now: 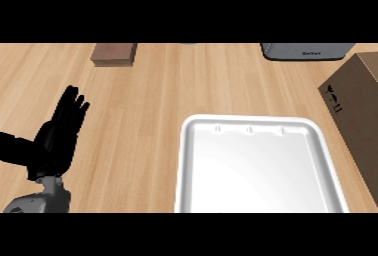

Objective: Pick the sweet potato from the tray and place it in the cardboard box

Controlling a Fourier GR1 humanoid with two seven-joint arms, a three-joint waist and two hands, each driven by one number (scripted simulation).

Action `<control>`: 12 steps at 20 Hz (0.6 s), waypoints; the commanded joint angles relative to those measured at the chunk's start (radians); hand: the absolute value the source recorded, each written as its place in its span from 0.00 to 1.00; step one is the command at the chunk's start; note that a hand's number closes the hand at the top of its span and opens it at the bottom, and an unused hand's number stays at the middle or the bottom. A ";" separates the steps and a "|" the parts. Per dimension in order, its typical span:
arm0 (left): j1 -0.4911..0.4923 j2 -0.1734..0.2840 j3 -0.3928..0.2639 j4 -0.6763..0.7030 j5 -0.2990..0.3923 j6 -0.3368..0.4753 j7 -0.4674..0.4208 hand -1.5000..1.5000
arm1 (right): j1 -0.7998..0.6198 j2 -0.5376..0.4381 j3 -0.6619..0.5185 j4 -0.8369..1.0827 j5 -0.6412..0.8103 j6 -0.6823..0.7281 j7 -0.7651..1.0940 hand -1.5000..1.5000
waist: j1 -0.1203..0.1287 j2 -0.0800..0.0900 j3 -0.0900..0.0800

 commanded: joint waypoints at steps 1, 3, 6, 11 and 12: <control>0.013 -0.003 -0.002 -0.027 -0.013 0.013 -0.001 0.50 | 0.072 -0.036 -0.091 -0.032 -0.136 0.062 0.025 0.00 | 0.001 0.000 0.000; 0.059 -0.013 -0.017 -0.021 -0.008 -0.015 -0.046 0.50 | 0.084 -0.066 -0.114 0.064 -0.154 0.026 -0.063 0.00 | 0.009 0.002 0.000; -0.051 0.004 0.016 0.051 -0.006 0.008 -0.010 0.50 | 0.139 -0.056 -0.135 0.042 -0.210 0.027 -0.127 0.00 | 0.003 0.003 0.000; 0.007 0.034 0.039 0.010 0.030 -0.047 -0.024 0.50 | 0.230 -0.100 -0.144 0.079 -0.274 0.044 -0.173 0.00 | 0.008 0.002 0.000; -0.003 -0.027 -0.019 0.031 -0.027 0.012 -0.035 0.50 | 0.270 -0.137 -0.175 0.126 -0.297 0.111 -0.210 0.00 | 0.004 0.003 0.000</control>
